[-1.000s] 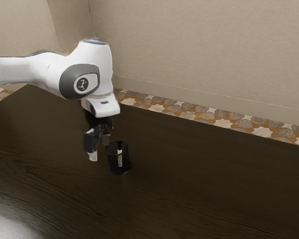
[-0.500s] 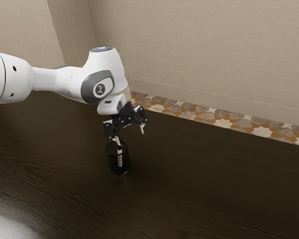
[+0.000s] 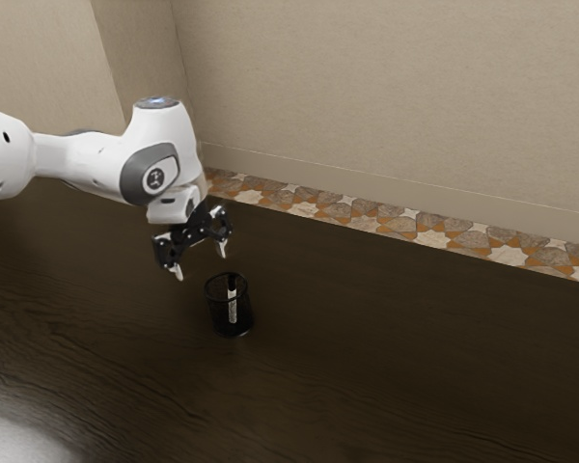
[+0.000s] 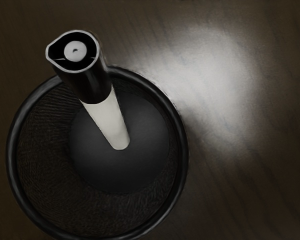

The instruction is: Take the marker out of the pen holder and place it to the left of the pen holder.

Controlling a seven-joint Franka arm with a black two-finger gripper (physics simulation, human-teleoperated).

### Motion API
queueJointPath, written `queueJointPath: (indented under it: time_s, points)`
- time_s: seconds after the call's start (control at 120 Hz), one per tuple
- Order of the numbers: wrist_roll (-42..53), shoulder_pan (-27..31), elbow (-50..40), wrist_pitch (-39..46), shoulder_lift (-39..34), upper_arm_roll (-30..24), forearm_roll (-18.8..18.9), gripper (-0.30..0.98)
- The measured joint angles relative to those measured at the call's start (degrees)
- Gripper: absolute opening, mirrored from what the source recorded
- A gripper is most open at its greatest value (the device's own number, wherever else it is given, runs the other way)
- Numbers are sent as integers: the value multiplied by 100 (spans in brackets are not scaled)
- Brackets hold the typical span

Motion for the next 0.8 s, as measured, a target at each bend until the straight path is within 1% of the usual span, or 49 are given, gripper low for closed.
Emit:
queueJointPath:
  time_s: [0.167,0.383,0.558,0.8]
  points:
    - [-596,-27,-313,-86,-219,-21,21,68]
    - [-1216,-134,-440,-119,-217,-141,17,67]
    - [-1584,-186,-436,-102,-192,-291,17,66]
    - [-1923,-270,-417,-62,-162,-348,37,62]
